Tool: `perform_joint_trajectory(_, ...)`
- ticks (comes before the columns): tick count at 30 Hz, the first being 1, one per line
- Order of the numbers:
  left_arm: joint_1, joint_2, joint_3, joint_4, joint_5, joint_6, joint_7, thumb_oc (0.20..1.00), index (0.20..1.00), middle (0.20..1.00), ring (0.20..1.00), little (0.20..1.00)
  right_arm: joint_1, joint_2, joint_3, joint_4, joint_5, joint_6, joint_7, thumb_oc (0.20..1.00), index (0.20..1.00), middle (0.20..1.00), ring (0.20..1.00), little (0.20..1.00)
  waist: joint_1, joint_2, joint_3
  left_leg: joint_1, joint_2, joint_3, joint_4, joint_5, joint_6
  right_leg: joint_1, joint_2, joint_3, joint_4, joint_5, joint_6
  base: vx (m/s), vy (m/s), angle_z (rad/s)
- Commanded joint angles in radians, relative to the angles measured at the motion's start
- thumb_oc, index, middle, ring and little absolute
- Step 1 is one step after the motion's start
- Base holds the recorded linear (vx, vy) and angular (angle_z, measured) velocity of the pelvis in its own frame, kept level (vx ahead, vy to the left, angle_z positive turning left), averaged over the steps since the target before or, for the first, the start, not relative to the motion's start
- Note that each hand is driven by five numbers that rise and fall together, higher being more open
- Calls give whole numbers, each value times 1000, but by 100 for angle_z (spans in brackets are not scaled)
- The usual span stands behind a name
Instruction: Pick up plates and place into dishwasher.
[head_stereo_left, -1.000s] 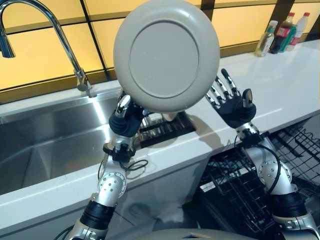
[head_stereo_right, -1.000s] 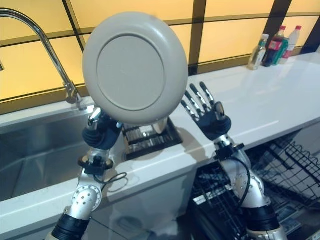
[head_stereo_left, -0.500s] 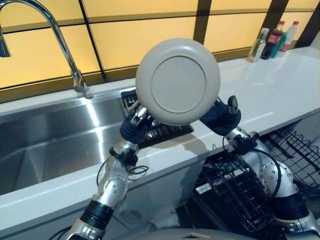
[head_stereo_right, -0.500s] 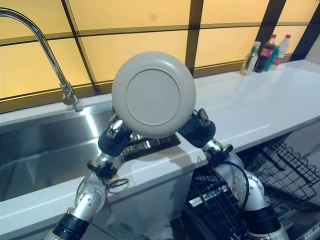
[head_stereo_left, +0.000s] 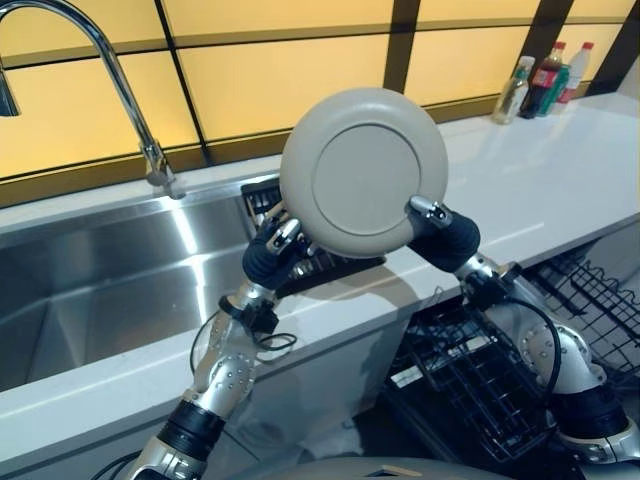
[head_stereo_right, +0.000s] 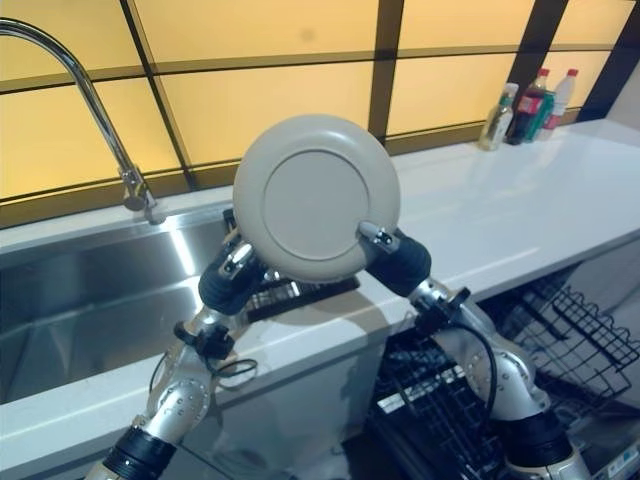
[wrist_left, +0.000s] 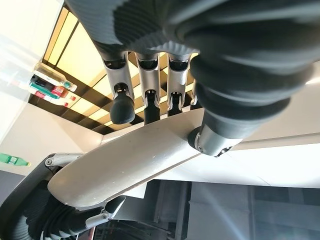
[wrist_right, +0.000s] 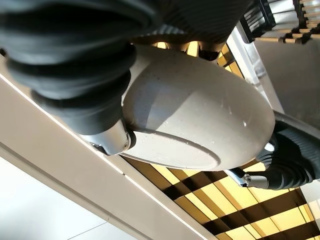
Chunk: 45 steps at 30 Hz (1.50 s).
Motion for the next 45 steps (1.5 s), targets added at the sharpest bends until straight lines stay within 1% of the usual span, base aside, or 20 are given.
perform_joint_trajectory(1,-60,24,5,22,59,-53,2,200,200,200,200,200,-87,-15,-12,-26,-24,-9,28,200,200,200,200,200,-7,-23,-9,-34,-62,-41,76,-121,96,-56,24,26,29,42,30,0,0,0)
perform_joint_trajectory(4,-55,25,10,18,45,-48,-6,200,200,200,200,200,-90,-10,-16,-27,5,-20,32,200,200,200,200,200,-6,-23,-7,-31,-62,-38,76,-121,96,-54,24,26,27,43,30,0,0,0)
perform_joint_trajectory(7,-50,19,12,14,15,-37,20,200,200,200,200,200,-84,10,-19,-27,15,-50,22,200,200,200,200,200,-7,-22,-6,-31,-62,-36,77,-122,95,-54,25,29,24,45,31,0,0,0)
perform_joint_trajectory(8,-50,12,15,11,3,-35,53,642,642,642,642,642,-82,19,-21,-25,21,-72,10,200,200,200,200,200,-7,-22,-7,-31,-63,-34,76,-122,96,-54,25,31,22,46,31,0,0,0)
perform_joint_trajectory(9,-49,7,20,9,-13,-26,77,1000,1000,1000,1000,1000,-79,26,-24,-24,25,-87,-6,200,200,200,200,200,-8,-21,-7,-31,-62,-32,77,-122,96,-54,25,32,22,47,31,0,0,0)
perform_joint_trajectory(10,-45,-11,39,3,-34,-11,97,1000,1000,1000,1000,1000,-65,49,-39,-18,16,-123,-33,200,200,200,200,200,-8,-20,-8,-32,-62,-29,77,-122,97,-56,25,33,21,49,32,0,0,0)
perform_joint_trajectory(11,-40,-18,47,-5,-39,-7,97,1000,1000,1000,1000,1000,-56,60,-49,-16,10,-144,-44,200,200,200,200,200,-8,-20,-8,-32,-62,-28,78,-123,97,-57,25,33,21,50,33,-22,-1,-3)
perform_joint_trajectory(12,-23,-28,61,-29,-40,-9,89,1000,1000,1000,1000,1000,-32,83,-76,-17,-8,-187,-67,200,200,200,200,200,-9,-19,-7,-34,-62,-25,81,-125,98,-61,25,35,25,55,34,-21,-5,-4)
perform_joint_trajectory(13,-14,-30,65,-43,-41,-7,88,1000,1000,1000,1000,1000,-20,91,-88,-20,-16,-201,-73,200,200,200,200,200,-9,-18,-7,-35,-62,-25,82,-126,99,-63,25,36,27,56,35,-31,-7,-6)
perform_joint_trajectory(16,21,-33,95,-137,-55,8,85,1000,1000,1000,1000,1000,60,133,-154,-31,-79,-323,-111,200,200,200,200,200,-17,-11,0,-31,-66,-23,77,-127,103,-68,25,46,28,67,40,-36,-1,-4)
perform_joint_trajectory(19,32,-36,112,-213,-121,50,48,1000,1000,1000,1000,1000,135,172,-190,-30,-159,-414,-150,200,200,200,200,200,-31,-4,6,-28,-68,-15,75,-130,108,-72,23,58,28,76,46,-51,12,-4)
perform_joint_trajectory(21,34,-41,113,-242,-159,81,22,1000,1000,1000,1000,1000,165,192,-201,-22,-202,-448,-173,200,200,200,200,200,-40,0,11,-26,-69,-10,77,-134,110,-75,22,64,30,79,50,-57,18,-6)
perform_joint_trajectory(23,36,-46,86,-274,-181,98,-11,1000,1000,1000,1000,1000,192,207,-200,10,-311,-532,-222,200,200,200,200,200,-55,4,20,-24,-72,0,89,-143,113,-81,19,75,37,82,57,-72,25,-7)
perform_joint_trajectory(24,39,-46,64,-288,-184,97,-20,1000,1000,1000,1000,1000,198,208,-194,28,-340,-558,-246,200,200,200,200,200,-62,7,25,-23,-74,7,96,-147,115,-84,19,81,42,84,61,-66,24,-10)
perform_joint_trajectory(29,32,-44,-36,-309,-218,133,-65,1000,1000,1000,1000,1000,197,228,-186,111,-319,-593,-257,200,200,200,200,200,-96,12,45,-14,-81,51,131,-172,123,-96,16,106,44,97,76,-57,6,-25)
perform_joint_trajectory(33,21,-57,-121,-276,-264,205,-100,1000,1000,1000,1000,1000,177,226,-169,139,-324,-607,-265,200,200,200,200,200,-117,14,55,-7,-84,78,139,-185,128,-107,13,123,41,109,86,-48,-2,-24)
perform_joint_trajectory(38,30,-59,-230,-203,-228,244,-162,1000,1000,1000,1000,1000,155,221,-163,175,-329,-613,-255,200,200,200,200,200,-150,13,65,-7,-89,111,154,-205,143,-150,5,147,71,132,103,-39,16,-16)
perform_joint_trajectory(40,35,-56,-252,-179,-222,246,-156,1000,1000,1000,1000,1000,148,220,-159,185,-338,-620,-259,200,200,200,200,200,-156,10,70,-10,-91,122,168,-216,150,-161,2,153,79,135,106,-52,40,-16)
perform_joint_trajectory(44,57,-41,-276,-106,-142,190,-111,1000,1000,1000,1000,1000,137,205,-164,196,-349,-625,-269,200,200,200,200,200,-163,5,83,-20,-98,138,208,-244,162,-185,-8,165,91,159,106,-33,51,-11)
perform_joint_trajectory(45,63,-40,-273,-95,-137,191,-110,1000,1000,1000,1000,1000,139,202,-168,195,-351,-624,-272,200,200,200,200,200,-162,4,86,-23,-102,138,214,-250,166,-192,-11,168,93,169,104,-20,64,1)
